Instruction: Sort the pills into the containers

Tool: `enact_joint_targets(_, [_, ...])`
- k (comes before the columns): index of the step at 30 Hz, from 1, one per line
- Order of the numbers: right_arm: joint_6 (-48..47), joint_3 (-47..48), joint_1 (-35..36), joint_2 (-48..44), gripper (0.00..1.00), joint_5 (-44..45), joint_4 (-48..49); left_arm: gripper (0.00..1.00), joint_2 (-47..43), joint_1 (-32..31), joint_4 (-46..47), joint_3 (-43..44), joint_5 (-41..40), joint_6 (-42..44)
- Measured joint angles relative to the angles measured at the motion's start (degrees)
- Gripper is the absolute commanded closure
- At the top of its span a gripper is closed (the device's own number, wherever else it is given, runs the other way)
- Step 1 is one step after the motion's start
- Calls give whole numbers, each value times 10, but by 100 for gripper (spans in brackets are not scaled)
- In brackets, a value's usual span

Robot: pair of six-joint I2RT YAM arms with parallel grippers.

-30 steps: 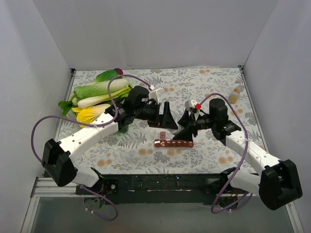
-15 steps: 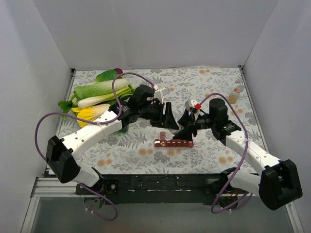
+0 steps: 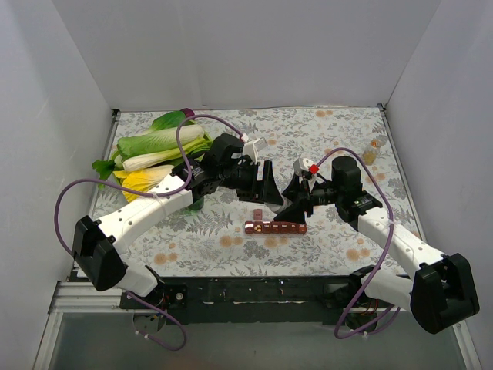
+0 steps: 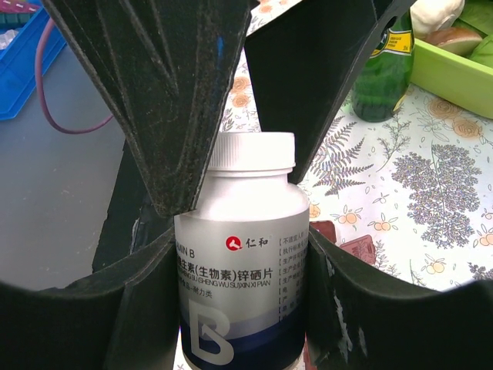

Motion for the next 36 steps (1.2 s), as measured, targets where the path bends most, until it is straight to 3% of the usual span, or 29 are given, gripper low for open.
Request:
enact_joint_targets(5, [0,0,0,0,96,0,0,26,-2,0,1,0,0,-1])
enact_joint_targets(8, [0,0,0,0,96,0,0,26,-3,1,6,0,9,-5])
enact_joint_targets(19, [0,0,0,0,96,-2,0,46,0,3,16,-5,22,-15])
enact_joint_targets(29, [0,0,-2,0,95,-4,-2,40,9,-6,18,-6,23,-17])
enact_joint_targets(36, [-2,0,-4,1,92,-1,-12,86,26,-15,20,-5,22,-20])
